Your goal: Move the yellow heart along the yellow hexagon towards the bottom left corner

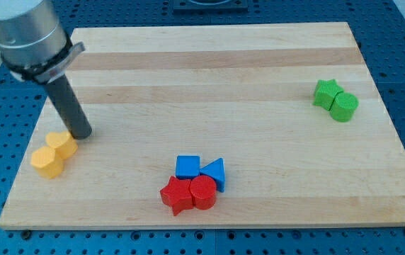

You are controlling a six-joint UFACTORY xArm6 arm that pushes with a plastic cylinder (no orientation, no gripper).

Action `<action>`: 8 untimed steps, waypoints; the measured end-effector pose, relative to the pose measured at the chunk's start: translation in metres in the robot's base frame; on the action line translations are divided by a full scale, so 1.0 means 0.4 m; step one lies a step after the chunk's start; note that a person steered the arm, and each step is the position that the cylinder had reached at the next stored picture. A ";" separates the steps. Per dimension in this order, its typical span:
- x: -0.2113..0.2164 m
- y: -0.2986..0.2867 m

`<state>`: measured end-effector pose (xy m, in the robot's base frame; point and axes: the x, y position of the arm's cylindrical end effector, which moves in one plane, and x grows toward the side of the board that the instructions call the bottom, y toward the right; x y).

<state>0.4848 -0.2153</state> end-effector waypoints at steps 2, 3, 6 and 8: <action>0.052 0.009; -0.034 0.038; -0.044 -0.151; 0.096 -0.224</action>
<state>0.5231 -0.3048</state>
